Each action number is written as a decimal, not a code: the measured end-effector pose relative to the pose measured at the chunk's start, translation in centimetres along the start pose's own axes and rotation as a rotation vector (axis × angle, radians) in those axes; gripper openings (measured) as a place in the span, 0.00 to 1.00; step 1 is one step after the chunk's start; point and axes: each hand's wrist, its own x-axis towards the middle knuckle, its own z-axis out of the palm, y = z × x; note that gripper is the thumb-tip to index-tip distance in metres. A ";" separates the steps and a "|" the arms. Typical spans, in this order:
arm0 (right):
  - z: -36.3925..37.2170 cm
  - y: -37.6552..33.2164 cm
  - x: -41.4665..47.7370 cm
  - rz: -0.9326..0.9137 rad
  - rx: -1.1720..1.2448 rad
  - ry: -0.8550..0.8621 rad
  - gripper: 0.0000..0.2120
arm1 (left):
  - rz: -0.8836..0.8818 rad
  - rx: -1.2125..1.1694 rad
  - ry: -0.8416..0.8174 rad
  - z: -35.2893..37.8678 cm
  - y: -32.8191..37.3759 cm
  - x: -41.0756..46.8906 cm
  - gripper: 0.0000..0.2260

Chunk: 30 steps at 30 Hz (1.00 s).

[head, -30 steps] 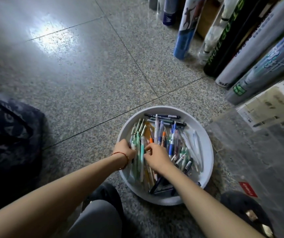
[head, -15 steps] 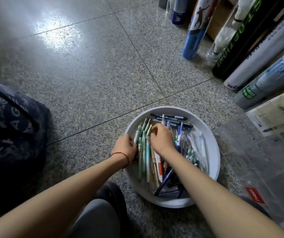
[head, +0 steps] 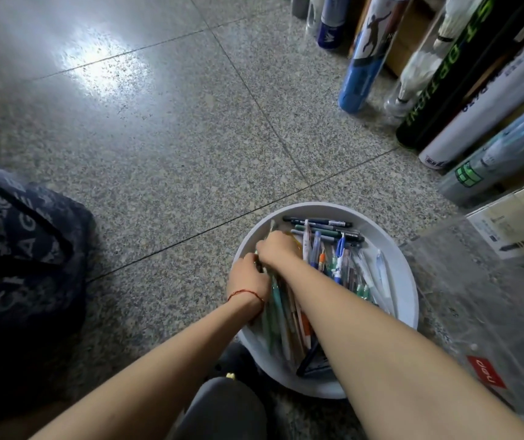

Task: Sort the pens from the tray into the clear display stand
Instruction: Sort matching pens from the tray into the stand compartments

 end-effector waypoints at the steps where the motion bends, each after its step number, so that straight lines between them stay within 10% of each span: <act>1: 0.2 0.2 -0.1 -0.014 0.021 -0.053 0.18 | -0.002 0.005 -0.005 0.1 -0.1 0.0 0.14; 13: -6.1 2.9 -1.4 -0.159 0.745 -0.113 0.10 | 0.278 -0.181 0.062 -2.0 1.4 -1.9 0.20; 30: -30.5 11.0 -20.2 -0.413 1.036 -0.148 0.07 | 0.460 -0.675 -0.641 -10.6 22.4 -15.5 0.07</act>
